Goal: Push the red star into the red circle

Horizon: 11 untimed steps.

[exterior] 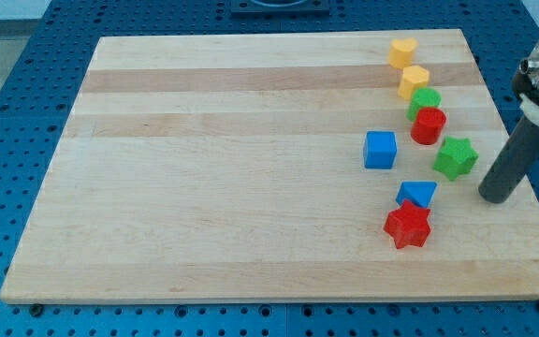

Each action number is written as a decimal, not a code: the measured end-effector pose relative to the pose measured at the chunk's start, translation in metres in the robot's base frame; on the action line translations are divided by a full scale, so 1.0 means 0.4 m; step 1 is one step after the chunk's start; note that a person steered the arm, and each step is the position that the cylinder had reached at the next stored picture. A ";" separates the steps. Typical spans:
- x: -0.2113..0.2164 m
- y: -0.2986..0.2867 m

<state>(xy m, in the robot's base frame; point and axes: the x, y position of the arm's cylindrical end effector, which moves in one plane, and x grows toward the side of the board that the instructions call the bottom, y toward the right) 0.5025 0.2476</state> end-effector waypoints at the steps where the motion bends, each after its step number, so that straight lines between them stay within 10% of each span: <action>1: -0.032 -0.052; 6: 0.045 -0.345; 11: 0.154 -0.096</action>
